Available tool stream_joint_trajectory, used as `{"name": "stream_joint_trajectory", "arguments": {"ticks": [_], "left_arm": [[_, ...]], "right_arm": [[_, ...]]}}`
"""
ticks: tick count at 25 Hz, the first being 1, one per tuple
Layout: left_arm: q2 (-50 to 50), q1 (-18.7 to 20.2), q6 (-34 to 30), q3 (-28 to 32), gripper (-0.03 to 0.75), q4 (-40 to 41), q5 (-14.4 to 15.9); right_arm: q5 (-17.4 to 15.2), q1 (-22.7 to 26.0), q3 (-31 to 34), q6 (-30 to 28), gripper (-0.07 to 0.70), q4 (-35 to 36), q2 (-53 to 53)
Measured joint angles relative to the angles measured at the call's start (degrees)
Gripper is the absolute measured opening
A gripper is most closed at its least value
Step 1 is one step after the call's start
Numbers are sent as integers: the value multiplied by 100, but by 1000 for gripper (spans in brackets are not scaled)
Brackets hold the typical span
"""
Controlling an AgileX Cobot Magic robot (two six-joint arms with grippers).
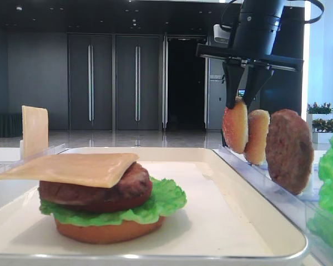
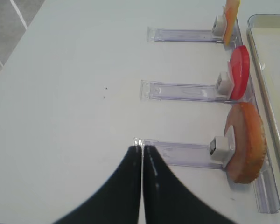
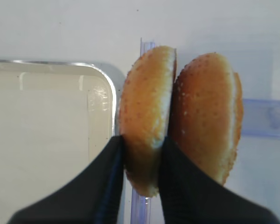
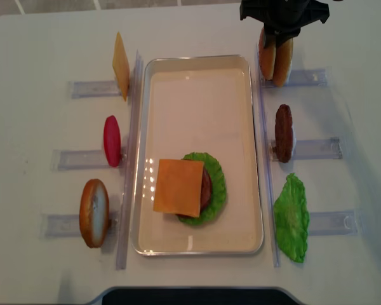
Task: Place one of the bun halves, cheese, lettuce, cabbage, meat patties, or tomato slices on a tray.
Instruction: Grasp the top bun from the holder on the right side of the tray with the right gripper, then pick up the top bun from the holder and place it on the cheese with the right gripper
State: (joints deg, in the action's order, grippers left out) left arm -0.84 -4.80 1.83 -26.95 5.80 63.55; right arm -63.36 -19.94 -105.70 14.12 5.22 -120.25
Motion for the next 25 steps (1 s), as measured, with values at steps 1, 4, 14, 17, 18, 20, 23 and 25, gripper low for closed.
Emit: {"name": "stream_joint_trajectory", "arguments": {"ticks": [1,4,14,17,18,20,23,25], "left_arm": [[0,0,0,0,0,0,0],[0,0,0,0,0,0,0],[0,0,0,0,0,0,0],[0,0,0,0,0,0,0],[0,0,0,0,0,0,0],[0,0,0,0,0,0,0],[0,0,0,0,0,0,0],[0,0,0,0,0,0,0]], "right_arm": [[0,0,0,0,194,5,0],[-39,0,0,-5,194,50,5],[-326,0,0,-245,178,315,344],[-439,6,0,-330,176,399,432],[-496,6,0,-363,177,481,462],[-616,6,0,-443,176,584,564],[-664,1,0,-648,169,752,690],[-670,-3,0,-812,169,895,754]]}}
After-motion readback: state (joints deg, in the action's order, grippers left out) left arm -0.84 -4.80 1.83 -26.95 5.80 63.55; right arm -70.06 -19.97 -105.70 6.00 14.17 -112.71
